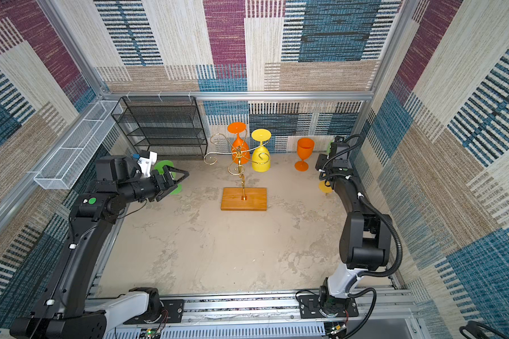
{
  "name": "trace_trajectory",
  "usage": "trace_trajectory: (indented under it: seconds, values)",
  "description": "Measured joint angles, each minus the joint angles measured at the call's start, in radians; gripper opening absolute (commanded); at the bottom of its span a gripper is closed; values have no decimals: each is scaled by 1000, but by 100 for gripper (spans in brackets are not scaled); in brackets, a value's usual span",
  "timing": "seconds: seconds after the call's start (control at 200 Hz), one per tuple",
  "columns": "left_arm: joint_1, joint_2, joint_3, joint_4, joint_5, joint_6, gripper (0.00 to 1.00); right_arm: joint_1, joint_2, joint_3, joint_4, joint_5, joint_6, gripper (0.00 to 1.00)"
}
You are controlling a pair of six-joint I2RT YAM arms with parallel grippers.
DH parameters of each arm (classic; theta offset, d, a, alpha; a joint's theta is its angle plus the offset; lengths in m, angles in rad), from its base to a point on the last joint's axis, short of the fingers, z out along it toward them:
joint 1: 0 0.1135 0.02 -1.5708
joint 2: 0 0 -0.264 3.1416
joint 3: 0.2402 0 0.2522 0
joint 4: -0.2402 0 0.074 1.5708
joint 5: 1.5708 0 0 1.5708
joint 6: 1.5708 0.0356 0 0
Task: Take the wine glass off the wine glass rack
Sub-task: 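Open the right gripper and lift it off the yellow glass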
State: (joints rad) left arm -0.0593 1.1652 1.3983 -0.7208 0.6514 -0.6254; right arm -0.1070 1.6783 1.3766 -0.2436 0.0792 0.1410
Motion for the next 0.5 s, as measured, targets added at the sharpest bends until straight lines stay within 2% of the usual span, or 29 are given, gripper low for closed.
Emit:
trace_trajectory:
  seconds: [0.21, 0.501]
  values:
    - [0, 14, 35, -16, -26, 8, 99, 10, -114, -11, -2, 8, -6, 87]
    - [-2, 44, 92, -57, -81, 40, 95, 134, -296, -34, 7, 85, 0, 90]
